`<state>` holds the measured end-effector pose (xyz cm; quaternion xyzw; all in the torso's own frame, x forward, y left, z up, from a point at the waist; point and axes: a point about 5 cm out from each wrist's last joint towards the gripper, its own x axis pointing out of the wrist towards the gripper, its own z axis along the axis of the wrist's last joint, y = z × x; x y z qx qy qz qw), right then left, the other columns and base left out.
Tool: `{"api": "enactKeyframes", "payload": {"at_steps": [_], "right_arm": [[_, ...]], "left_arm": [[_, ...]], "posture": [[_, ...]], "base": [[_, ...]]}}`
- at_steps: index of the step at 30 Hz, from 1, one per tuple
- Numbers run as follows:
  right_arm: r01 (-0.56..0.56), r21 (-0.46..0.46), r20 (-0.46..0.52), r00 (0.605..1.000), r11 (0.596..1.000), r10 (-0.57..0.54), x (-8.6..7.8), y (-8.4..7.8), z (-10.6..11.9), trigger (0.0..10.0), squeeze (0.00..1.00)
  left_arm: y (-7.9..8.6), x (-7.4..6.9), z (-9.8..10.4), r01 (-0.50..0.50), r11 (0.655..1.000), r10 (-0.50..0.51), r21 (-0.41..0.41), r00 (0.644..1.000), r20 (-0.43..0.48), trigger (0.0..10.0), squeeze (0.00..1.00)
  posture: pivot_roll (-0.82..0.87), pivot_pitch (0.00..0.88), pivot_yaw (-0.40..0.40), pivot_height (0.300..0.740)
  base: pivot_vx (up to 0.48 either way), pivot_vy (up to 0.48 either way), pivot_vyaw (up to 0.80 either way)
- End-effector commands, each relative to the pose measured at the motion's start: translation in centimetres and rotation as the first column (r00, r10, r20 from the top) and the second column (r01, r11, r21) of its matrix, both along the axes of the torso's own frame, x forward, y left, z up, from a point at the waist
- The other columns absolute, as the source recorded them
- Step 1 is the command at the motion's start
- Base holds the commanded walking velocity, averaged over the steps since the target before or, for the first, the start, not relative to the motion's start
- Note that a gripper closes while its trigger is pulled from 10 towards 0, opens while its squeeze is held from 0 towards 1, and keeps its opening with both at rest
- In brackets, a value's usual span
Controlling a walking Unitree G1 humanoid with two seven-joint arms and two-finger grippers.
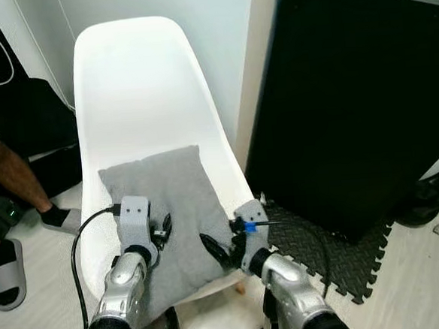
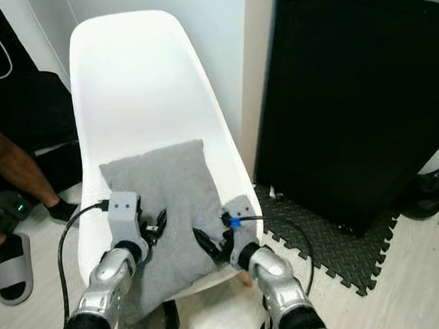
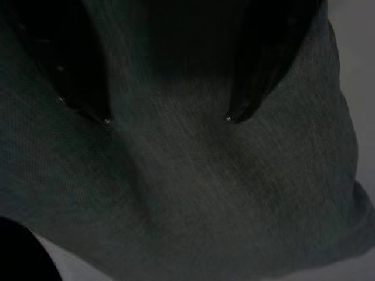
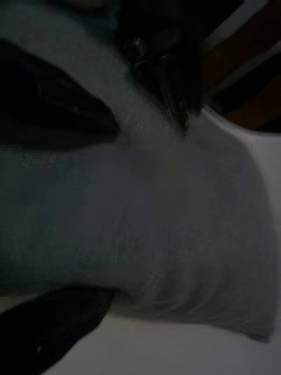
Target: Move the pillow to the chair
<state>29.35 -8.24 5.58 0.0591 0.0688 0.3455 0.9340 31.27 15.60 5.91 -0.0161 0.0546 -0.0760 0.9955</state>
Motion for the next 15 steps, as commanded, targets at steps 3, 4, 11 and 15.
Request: {"api": "enactKeyframes", "payload": {"at_steps": [3,4,11,15], "right_arm": [[-0.031,0.058,0.034,0.999,0.998,0.029,-1.6,-1.9,1.2,10.0,1.0],[-0.026,0.067,0.039,0.999,0.997,0.023,-1.8,-2.3,1.5,10.0,1.0],[-0.003,0.094,0.05,0.999,0.996,-0.002,-3.1,-4.4,3.3,10.0,1.0],[0.114,0.13,0.077,0.989,0.985,-0.125,-2.1,-5.3,4.7,10.0,0.0]], "left_arm": [[0.6,-1.7,0.0,0.022,0.999,-0.021,-0.048,0.999,0.029,10.0,1.0],[0.8,-1.9,0.3,0.02,0.998,-0.017,-0.06,0.999,0.05,10.0,1.0],[1.4,-3.8,1.2,0.064,0.995,-0.055,-0.077,0.992,0.113,10.0,1.0],[2.5,-3.7,2.9,-0.013,0.996,0.028,-0.087,0.984,0.176,10.0,0.7]], "posture": [[0.0,0.178,-0.047,0.583],[0.0,0.177,-0.047,0.583],[0.01,0.155,-0.037,0.583],[0.01,0.136,-0.028,0.583]], "base": [[0.0,0.0,0.0],[0.0,0.0,0.0],[0.0,0.0,0.0],[0.0,0.0,0.0]]}}
